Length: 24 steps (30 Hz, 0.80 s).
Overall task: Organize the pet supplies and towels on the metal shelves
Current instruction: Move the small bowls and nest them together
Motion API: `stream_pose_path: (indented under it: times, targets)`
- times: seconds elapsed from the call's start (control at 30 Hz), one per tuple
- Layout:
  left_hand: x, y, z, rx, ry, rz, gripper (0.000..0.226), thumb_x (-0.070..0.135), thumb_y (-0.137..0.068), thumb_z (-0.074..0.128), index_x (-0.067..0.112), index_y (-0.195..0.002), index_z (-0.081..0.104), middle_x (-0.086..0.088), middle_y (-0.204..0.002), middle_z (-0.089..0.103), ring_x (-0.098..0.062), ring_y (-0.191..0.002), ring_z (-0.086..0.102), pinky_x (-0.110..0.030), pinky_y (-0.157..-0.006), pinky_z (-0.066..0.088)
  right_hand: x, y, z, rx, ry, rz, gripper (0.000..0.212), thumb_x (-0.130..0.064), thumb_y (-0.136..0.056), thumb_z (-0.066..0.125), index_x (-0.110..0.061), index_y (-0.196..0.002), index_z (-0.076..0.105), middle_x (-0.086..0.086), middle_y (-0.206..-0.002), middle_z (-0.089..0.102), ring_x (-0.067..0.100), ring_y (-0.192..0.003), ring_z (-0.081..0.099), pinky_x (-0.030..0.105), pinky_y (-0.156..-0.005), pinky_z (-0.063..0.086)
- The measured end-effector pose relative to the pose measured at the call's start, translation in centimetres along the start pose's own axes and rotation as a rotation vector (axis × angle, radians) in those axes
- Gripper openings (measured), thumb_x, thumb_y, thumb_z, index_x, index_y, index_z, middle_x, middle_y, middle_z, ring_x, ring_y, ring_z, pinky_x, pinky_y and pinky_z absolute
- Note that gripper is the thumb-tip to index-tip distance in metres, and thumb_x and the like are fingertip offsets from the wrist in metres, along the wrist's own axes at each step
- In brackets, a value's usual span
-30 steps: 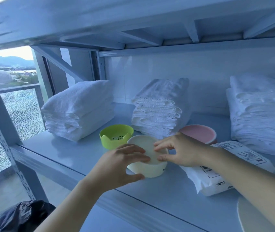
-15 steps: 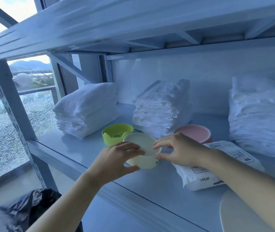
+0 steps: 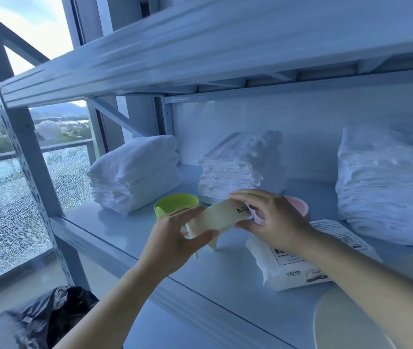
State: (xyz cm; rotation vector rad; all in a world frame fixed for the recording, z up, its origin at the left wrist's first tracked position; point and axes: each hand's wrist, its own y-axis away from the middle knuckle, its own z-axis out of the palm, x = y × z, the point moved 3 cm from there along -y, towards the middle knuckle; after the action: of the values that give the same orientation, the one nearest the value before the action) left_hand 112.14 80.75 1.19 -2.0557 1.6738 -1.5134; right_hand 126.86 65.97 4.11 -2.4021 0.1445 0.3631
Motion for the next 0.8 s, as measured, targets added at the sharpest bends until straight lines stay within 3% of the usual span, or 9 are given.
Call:
stream_pose_path:
  times: [0.07, 0.17, 0.27, 0.4, 0.53, 0.63, 0.7, 0.8]
  targets:
    - [0.2, 0.0, 0.0, 0.01, 0.018, -0.034, 0.036, 0.048, -0.069, 0.07, 0.038, -0.103, 0.066, 0.021, -0.088, 0.066, -0.001, -0.088, 0.061, -0.022, -0.074, 0.053, -0.2, -0.2, -0.3, 0.035, 0.011, -0.011, 0.052, -0.012, -0.076, 0.076, -0.019, -0.125, 0.059, -0.016, -0.12, 0.054, -0.013, -0.112, 0.04, -0.004, -0.094, 0.024]
    - [-0.3, -0.1, -0.2, 0.017, 0.092, -0.13, 0.022, 0.036, -0.081, 0.07, 0.031, -0.102, 0.065, 0.013, -0.087, 0.068, -0.005, -0.081, 0.065, -0.026, -0.076, 0.05, -0.1, -0.3, -0.3, 0.035, 0.007, 0.004, 0.049, -0.014, -0.079, 0.074, -0.021, -0.125, 0.059, -0.022, -0.118, 0.048, -0.016, -0.112, 0.038, -0.003, -0.093, 0.027]
    - [-1.2, -0.1, -0.5, 0.017, 0.19, -0.23, 0.025, 0.03, -0.085, 0.066, 0.029, -0.109, 0.064, 0.012, -0.098, 0.07, -0.008, -0.089, 0.068, -0.034, -0.08, 0.056, 0.2, -0.4, 0.4, -0.019, -0.025, 0.04, 0.05, -0.016, -0.081, 0.072, -0.025, -0.128, 0.057, -0.023, -0.12, 0.048, -0.008, -0.115, 0.045, 0.006, -0.097, 0.035]
    - [-1.6, 0.0, -0.6, 0.012, 0.181, -0.245, 0.021, 0.032, -0.086, 0.063, 0.033, -0.107, 0.065, 0.016, -0.1, 0.069, -0.003, -0.087, 0.068, -0.037, -0.081, 0.057, 0.4, -0.4, 1.1, -0.05, -0.03, 0.04, 0.053, -0.016, -0.081, 0.071, -0.025, -0.13, 0.054, -0.023, -0.121, 0.048, -0.012, -0.115, 0.04, -0.001, -0.096, 0.027]
    - [-1.7, -0.3, -0.7, 0.003, 0.159, -0.27, 0.021, 0.037, -0.089, 0.059, 0.041, -0.109, 0.064, 0.017, -0.103, 0.068, 0.002, -0.083, 0.066, -0.032, -0.077, 0.057, 0.4, -0.6, 1.3, -0.052, -0.024, 0.064, 0.054, -0.016, -0.082, 0.07, -0.027, -0.132, 0.052, -0.023, -0.123, 0.047, -0.009, -0.116, 0.042, 0.002, -0.097, 0.029]
    - [-1.8, -0.5, -0.7, 0.015, 0.204, -0.316, 0.023, 0.036, -0.09, 0.056, 0.039, -0.112, 0.063, 0.01, -0.106, 0.067, 0.004, -0.079, 0.065, -0.019, -0.063, 0.055, 0.6, -0.6, 1.6, -0.069, -0.033, 0.1, 0.054, -0.017, -0.083, 0.069, -0.027, -0.133, 0.051, -0.017, -0.133, 0.048, -0.004, -0.123, 0.043, 0.009, -0.099, 0.034]
    - [-1.9, -0.5, -0.8, 0.024, 0.233, -0.341, 0.022, 0.035, -0.09, 0.056, 0.039, -0.11, 0.064, 0.008, -0.107, 0.067, 0.003, -0.077, 0.065, -0.016, -0.059, 0.053, 0.7, -0.6, 1.8, -0.083, -0.033, 0.118, 0.052, -0.017, -0.084, 0.068, -0.027, -0.133, 0.051, -0.015, -0.139, 0.045, -0.002, -0.127, 0.04, 0.006, -0.098, 0.032]
    - [-2.3, -0.4, -0.8, -0.01, 0.196, -0.338, 0.024, 0.032, -0.09, 0.059, 0.043, -0.111, 0.063, 0.015, -0.108, 0.066, -0.002, -0.079, 0.068, -0.033, -0.071, 0.059, 0.7, -0.6, 2.1, -0.093, -0.006, 0.129, 0.048, -0.02, -0.086, 0.066, -0.024, -0.132, 0.052, -0.014, -0.143, 0.041, -0.001, -0.131, 0.035, 0.001, -0.099, 0.025]
